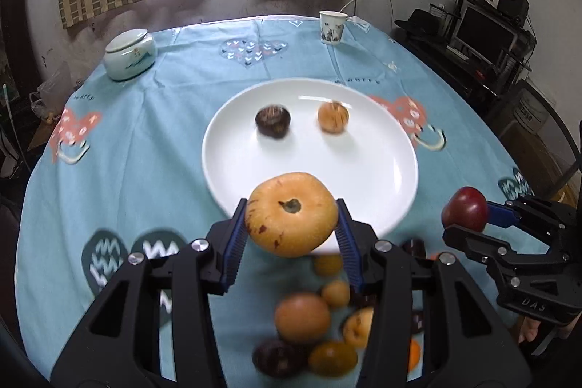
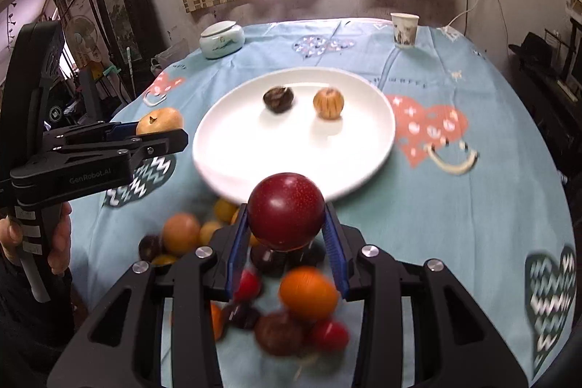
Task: Organize fruits
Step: 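Carry the plum and tan fruit onto the plate and open both grippers, then move both open grippers back over the fruit pile, then grasp a small red tomato with the right gripper while the left grasps a dark purple fruit, then carry the tomato and purple fruit onto the plate and open both grippers, then move both open grippers back over the fruit pile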
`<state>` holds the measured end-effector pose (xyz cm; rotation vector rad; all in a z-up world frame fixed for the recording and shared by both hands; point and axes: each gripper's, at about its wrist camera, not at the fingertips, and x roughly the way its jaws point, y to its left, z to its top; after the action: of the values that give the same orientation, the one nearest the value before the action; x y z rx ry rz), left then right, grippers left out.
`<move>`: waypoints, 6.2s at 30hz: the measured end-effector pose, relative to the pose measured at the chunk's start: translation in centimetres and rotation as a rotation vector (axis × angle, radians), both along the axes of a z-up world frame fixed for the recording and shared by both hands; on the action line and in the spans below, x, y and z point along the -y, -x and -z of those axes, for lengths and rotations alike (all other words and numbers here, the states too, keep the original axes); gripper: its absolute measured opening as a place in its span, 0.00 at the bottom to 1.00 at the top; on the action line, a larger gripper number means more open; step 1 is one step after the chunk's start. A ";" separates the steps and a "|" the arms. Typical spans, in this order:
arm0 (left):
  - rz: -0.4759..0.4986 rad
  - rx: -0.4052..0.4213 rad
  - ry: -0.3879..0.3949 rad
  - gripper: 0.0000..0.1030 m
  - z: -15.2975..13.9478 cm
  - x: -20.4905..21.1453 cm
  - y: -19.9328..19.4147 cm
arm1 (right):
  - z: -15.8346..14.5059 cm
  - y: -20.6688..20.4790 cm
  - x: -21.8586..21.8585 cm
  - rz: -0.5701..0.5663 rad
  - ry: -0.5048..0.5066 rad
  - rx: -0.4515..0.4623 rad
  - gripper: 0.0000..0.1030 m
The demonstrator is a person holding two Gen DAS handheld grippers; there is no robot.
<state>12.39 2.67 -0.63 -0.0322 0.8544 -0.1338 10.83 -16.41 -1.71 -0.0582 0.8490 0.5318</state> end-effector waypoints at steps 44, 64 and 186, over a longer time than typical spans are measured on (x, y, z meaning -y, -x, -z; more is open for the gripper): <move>-0.064 0.036 0.005 0.96 -0.9 -0.4 2.6 | 0.4 -1.4 0.9 0.074 0.087 -0.050 0.64; -0.093 0.050 -0.125 0.96 1.5 -0.8 12.7 | 1.3 7.8 4.4 0.138 0.070 -0.051 0.64; -0.095 0.051 0.024 0.92 0.1 -2.2 6.4 | 0.1 2.0 -0.3 -0.006 0.065 -0.057 0.56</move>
<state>5.98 4.84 -0.70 -0.0919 0.7984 -0.0554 8.82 -16.11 -1.82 -0.1054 0.9218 0.5132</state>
